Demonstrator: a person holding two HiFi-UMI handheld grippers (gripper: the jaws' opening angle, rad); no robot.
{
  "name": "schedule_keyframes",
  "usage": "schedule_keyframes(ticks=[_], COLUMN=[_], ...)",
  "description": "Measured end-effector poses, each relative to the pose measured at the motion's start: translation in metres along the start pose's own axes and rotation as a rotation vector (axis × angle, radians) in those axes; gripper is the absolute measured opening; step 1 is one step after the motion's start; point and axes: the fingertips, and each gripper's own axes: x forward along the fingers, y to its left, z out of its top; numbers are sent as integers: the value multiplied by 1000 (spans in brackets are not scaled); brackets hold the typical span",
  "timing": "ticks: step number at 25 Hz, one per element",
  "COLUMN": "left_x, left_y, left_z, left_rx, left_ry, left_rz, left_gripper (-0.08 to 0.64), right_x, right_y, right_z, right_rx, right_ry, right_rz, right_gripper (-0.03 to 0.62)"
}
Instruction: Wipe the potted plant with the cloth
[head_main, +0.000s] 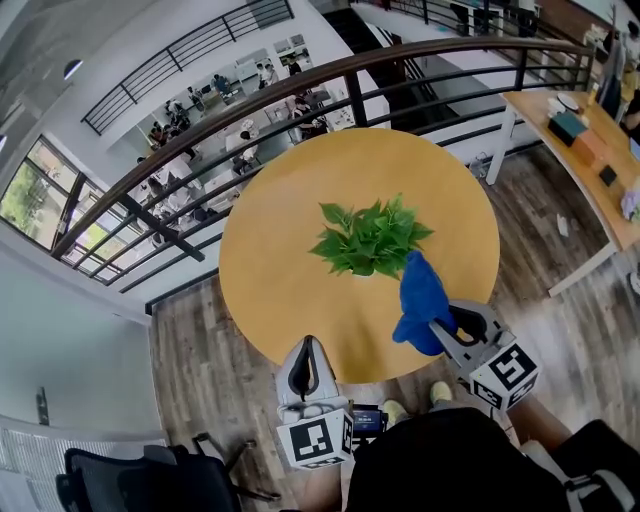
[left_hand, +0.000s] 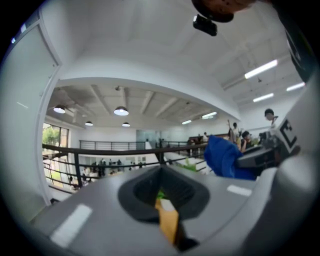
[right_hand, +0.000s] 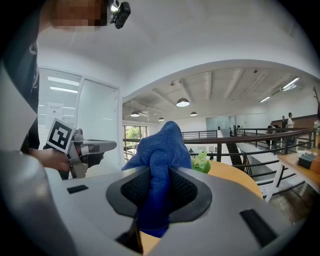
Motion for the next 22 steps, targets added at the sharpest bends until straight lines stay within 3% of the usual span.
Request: schedule_keyframes(ticks=[10,22], left_x=[26,87], left_y=[1,-8], left_z=[-4,13], left_rx=[1,32], left_ry=[16,28], left_rz=[-27,18], left_gripper=[-5,-5], right_x=[11,47], right_y=[-20,-77], right_z=[4,17], right_rx=[-4,-12], right_ry=[-4,-20], right_rz=[-30,38], right_gripper=[101,101])
